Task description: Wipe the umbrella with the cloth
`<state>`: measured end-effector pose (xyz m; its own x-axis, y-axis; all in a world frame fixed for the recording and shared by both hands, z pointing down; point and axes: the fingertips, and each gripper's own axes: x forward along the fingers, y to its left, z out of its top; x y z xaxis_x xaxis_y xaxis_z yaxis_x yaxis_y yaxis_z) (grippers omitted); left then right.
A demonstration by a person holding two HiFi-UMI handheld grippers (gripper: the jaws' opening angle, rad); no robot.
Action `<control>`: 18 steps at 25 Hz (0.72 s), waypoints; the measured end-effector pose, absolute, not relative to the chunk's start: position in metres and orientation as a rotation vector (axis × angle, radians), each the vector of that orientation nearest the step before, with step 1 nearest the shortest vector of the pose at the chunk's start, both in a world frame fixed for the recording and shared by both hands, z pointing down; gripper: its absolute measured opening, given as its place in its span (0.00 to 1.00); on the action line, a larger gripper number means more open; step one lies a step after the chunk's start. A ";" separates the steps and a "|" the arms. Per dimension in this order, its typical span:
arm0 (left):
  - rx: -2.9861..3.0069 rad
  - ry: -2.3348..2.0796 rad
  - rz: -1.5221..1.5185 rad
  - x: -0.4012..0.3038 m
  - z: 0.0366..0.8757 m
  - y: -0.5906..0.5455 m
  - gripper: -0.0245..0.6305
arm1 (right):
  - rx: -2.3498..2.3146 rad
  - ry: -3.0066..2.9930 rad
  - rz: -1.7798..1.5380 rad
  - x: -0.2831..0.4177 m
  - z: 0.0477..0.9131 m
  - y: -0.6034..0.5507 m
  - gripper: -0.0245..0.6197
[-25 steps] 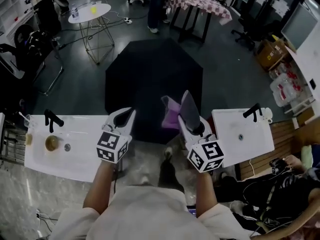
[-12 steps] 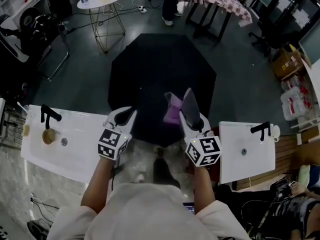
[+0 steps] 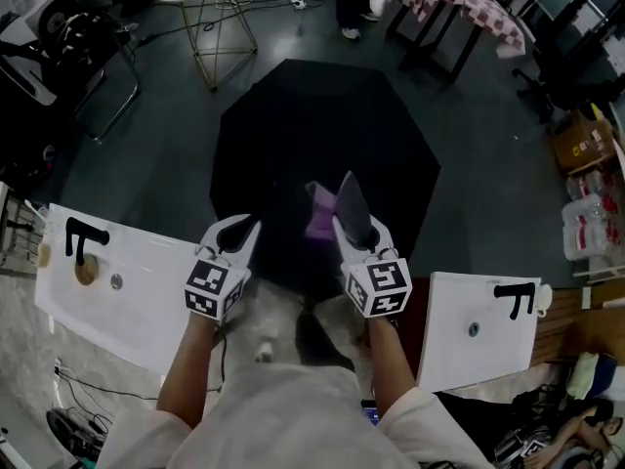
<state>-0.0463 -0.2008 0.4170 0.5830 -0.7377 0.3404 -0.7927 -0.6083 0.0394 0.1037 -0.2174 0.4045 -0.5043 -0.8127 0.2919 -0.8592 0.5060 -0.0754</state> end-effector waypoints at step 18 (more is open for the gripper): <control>2.387 -1.446 0.474 -0.047 0.469 -0.298 0.08 | 1.118 -2.457 0.361 0.082 0.546 -0.375 0.22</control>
<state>-0.0472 -0.2984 0.4687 0.4359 -0.7894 0.4322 -0.8920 -0.4427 0.0910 0.0817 -0.3753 0.5461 -0.5912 -0.6550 0.4706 -0.7628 0.6437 -0.0623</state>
